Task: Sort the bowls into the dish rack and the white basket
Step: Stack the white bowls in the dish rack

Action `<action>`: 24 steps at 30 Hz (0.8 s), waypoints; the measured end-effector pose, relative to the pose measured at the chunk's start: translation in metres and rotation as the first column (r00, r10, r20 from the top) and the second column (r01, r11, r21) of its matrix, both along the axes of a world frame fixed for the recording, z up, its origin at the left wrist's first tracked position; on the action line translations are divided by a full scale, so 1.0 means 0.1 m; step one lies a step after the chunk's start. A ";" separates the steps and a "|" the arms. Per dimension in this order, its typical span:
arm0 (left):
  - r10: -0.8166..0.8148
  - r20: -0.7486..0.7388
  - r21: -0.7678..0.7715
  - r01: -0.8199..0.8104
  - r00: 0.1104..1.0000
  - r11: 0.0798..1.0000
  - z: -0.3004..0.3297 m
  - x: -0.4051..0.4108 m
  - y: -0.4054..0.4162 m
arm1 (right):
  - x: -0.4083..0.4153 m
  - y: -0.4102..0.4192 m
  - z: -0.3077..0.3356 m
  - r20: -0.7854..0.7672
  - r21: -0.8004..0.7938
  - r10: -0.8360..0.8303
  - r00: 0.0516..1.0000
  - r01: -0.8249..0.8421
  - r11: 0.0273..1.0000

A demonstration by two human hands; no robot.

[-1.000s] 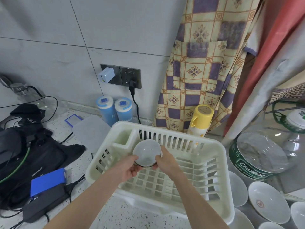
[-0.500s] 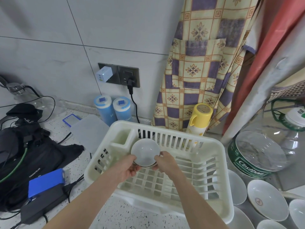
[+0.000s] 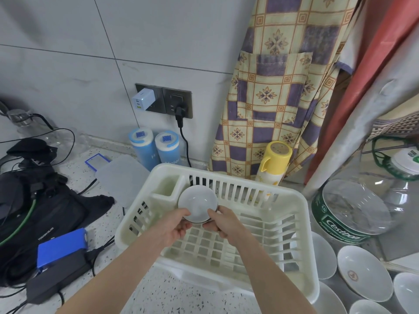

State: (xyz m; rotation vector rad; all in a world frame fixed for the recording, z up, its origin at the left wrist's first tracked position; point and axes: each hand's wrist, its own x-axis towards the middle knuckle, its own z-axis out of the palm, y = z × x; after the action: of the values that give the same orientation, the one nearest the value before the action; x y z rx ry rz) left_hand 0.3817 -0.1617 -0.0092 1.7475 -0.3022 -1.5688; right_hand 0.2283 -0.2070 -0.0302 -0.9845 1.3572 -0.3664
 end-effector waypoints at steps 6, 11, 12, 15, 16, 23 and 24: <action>0.023 -0.148 0.018 -0.020 0.989 1.000 0.02 0.06 0.01 | 0.02 0.02 0.04 -0.024 0.022 -0.030 0.999 0.031 0.999; 0.126 -0.226 0.024 -0.124 0.966 0.992 0.04 0.14 0.05 | 0.03 0.08 0.13 -0.019 0.082 -0.098 0.995 0.100 0.992; 0.134 -0.222 0.018 -0.134 0.966 0.991 0.07 0.14 0.07 | 0.02 0.11 0.17 -0.018 0.073 -0.098 0.995 0.099 0.992; 0.144 -0.205 -0.035 -0.154 0.968 0.987 0.21 0.15 0.17 | -0.05 0.22 0.34 -0.031 -0.014 -0.113 0.993 0.113 0.993; 0.127 -0.198 -0.073 -0.143 0.972 0.987 0.28 0.15 0.23 | -0.09 0.27 0.40 -0.026 -0.054 -0.131 0.991 0.129 0.990; -0.126 -0.070 -0.360 0.093 0.990 0.928 0.63 0.14 0.93 | -0.31 0.78 0.78 0.116 -0.239 -0.334 0.936 0.352 0.905; -0.150 -0.068 -0.363 0.115 0.986 0.925 0.65 0.12 1.01 | -0.33 0.88 0.82 0.138 -0.249 -0.355 0.925 0.379 0.891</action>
State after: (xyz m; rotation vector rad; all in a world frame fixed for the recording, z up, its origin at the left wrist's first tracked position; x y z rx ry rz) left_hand 0.3936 -0.0603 0.0554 1.3889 -0.6304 -1.5710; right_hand 0.1948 -0.1188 0.0518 -0.9165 1.4356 -0.8945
